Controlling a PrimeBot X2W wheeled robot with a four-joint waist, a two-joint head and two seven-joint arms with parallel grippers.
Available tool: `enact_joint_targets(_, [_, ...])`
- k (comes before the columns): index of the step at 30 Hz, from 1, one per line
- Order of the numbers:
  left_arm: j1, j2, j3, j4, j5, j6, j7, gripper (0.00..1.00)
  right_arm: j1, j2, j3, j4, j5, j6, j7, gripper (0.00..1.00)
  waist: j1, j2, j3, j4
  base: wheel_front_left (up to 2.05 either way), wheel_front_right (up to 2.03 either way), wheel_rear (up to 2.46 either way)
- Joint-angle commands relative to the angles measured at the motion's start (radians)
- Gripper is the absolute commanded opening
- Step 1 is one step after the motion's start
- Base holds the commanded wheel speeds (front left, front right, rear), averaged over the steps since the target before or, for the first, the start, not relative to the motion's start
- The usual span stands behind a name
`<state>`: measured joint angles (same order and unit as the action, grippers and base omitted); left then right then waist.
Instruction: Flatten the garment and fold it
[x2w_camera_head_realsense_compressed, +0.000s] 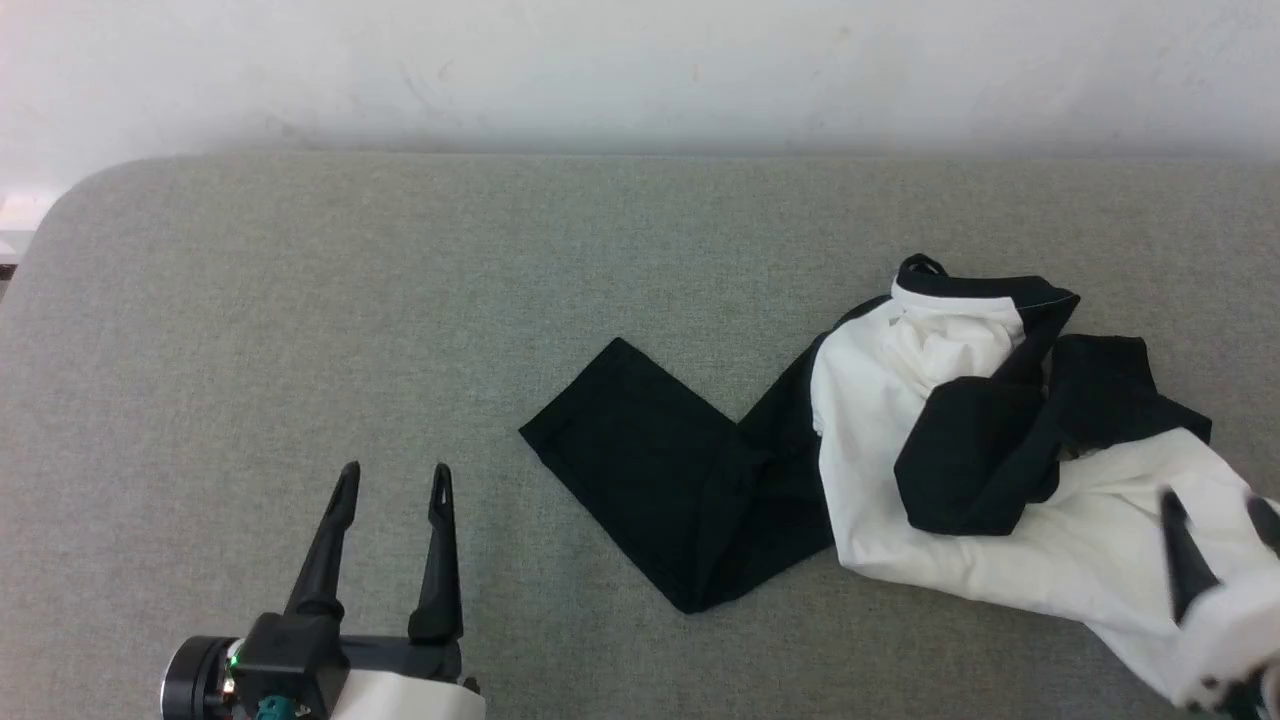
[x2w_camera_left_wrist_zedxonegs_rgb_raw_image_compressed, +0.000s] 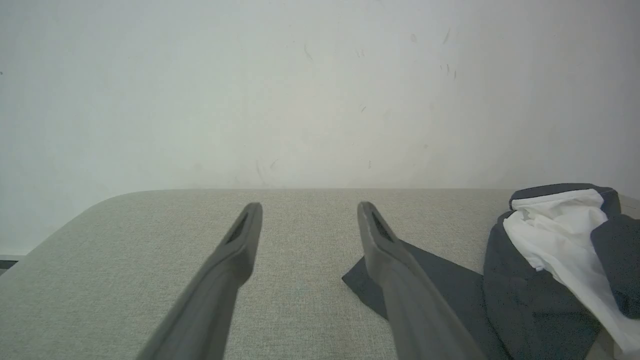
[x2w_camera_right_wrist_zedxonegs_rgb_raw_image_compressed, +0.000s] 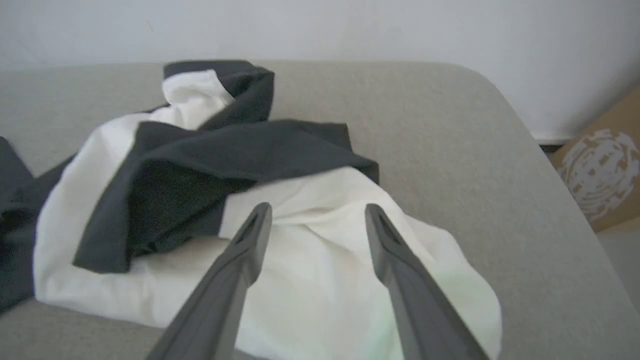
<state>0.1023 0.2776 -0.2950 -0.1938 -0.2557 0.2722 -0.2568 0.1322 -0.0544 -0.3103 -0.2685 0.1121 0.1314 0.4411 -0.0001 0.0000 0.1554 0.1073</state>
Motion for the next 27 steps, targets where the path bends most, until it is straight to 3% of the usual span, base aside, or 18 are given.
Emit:
enact_joint_targets(1, [0.007, 0.001, 0.005, -0.003, 0.006, -0.004, -0.005, 1.0, -0.034, -0.014, 0.04, -0.034, -0.008, -0.001, 0.017, 1.0, 0.0001, 0.0, 0.006, 0.003, 0.0, 0.0, 0.0])
enact_joint_targets(8, [-0.014, -0.015, -0.004, -0.001, 0.008, -0.014, -0.005, 1.0, -0.144, -0.085, 0.209, -0.071, 0.014, -0.001, 0.179, 1.0, 0.0001, 0.0, 0.041, 0.043, 0.0, 0.0, 0.0])
enact_joint_targets(13, [-0.019, -0.031, -0.006, 0.008, 0.009, -0.016, -0.005, 1.0, -0.159, -0.072, 0.213, 0.002, 0.0, -0.001, 0.27, 1.0, 0.0001, 0.0, 0.052, 0.079, 0.0, 0.0, 0.0])
enact_joint_targets(18, [-0.019, -0.042, 0.0, 0.015, 0.012, -0.02, -0.005, 1.0, -0.179, -0.039, 0.192, 0.084, -0.024, -0.001, 0.27, 1.0, 0.0001, 0.0, 0.056, 0.12, 0.0, 0.0, 0.0])
enact_joint_targets(19, [-0.018, -0.043, 0.001, 0.016, 0.013, -0.021, -0.005, 1.0, -0.184, -0.036, 0.192, 0.094, -0.033, -0.001, 0.26, 0.52, 0.0001, 0.0, 0.055, 0.125, 0.0, 0.0, 0.0])
enact_joint_targets(21, [-0.014, -0.045, 0.007, 0.016, 0.014, -0.022, -0.005, 1.0, -0.203, -0.028, 0.185, 0.102, -0.039, -0.001, 0.228, 0.0, 0.0001, 0.0, 0.052, 0.129, 0.0, 0.0, 0.0])
enact_joint_targets(27, [0.009, -0.048, 0.023, 0.015, 0.018, -0.019, -0.005, 1.0, -0.305, -0.041, 0.169, 0.049, -0.048, -0.001, 0.151, 0.0, 0.0001, 0.0, 0.029, 0.085, 0.0, 0.0, 0.0])
